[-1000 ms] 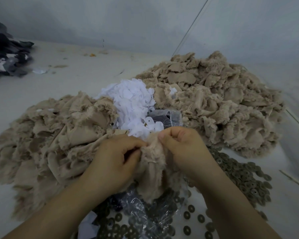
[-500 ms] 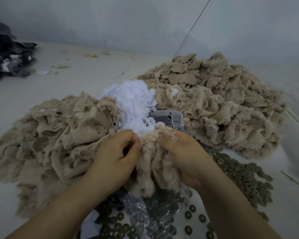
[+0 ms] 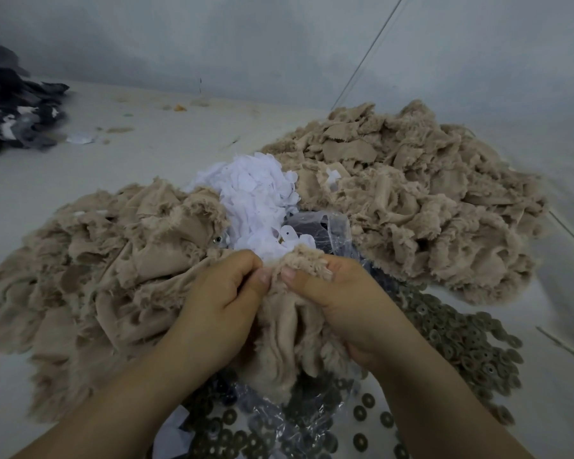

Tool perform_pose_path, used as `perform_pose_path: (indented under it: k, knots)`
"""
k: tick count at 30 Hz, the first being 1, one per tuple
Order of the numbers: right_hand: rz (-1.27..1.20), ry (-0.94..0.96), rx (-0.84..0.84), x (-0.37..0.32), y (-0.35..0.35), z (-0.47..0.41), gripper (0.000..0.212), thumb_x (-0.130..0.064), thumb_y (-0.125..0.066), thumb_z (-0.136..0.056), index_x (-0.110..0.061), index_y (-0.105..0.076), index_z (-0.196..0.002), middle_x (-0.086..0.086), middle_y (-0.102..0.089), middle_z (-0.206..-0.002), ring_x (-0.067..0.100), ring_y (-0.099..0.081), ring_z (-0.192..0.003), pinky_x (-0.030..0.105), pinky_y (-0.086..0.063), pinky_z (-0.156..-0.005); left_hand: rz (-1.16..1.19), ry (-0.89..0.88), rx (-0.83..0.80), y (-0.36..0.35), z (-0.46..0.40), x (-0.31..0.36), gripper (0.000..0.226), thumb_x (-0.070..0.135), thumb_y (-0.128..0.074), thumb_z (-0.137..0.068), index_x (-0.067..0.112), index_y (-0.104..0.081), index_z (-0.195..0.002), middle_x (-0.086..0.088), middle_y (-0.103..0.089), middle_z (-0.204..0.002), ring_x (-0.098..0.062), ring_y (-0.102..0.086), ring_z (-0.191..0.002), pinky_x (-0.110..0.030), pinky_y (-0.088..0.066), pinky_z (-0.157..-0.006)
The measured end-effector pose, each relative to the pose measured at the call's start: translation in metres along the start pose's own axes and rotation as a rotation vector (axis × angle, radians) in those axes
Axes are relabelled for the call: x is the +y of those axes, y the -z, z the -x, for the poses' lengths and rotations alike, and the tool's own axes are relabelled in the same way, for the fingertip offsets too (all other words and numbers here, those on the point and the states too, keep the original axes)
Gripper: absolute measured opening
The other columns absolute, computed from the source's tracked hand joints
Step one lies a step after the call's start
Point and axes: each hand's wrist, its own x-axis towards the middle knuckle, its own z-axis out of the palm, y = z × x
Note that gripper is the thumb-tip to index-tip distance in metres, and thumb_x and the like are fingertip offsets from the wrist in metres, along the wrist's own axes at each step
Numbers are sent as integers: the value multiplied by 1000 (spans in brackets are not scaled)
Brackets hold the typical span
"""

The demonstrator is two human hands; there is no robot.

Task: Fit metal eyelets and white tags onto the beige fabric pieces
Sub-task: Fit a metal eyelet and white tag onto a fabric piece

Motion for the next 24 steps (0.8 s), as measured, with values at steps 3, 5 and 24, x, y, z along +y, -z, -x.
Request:
perform_pose_path:
  k: [3, 5, 24]
  knots:
    - [-87, -56, -29, -2, -2, 1, 18, -14, -63, -95, -2, -73, -105, 21, -74, -103, 35, -72, -97, 45, -58, -88, 16, -25, -14, -3, 2, 3, 41, 34, -56, -98, 5, -54, -69, -9, -50, -62, -16, -46, -55, -24, -36, -52]
    - [-208, -140, -50, -4, -3, 2, 25, -17, -61, -96, 3, -71, -107, 25, -72, -104, 38, -71, -96, 44, -59, -85, 95, 34, 19, -2, 1, 2, 39, 33, -56, -94, 3, -57, -68, -6, -49, -58, -17, -44, -54, -28, -37, -52]
    - [-202, -199, 42, -11, -6, 4, 46, -34, -63, -91, 8, -67, -110, 34, -67, -108, 48, -65, -103, 56, -53, -94, 192, 88, 0, -4, -1, 9, 53, 49, -63, -76, -4, -59, -77, -25, -56, -67, -35, -51, -57, -47, -45, -54]
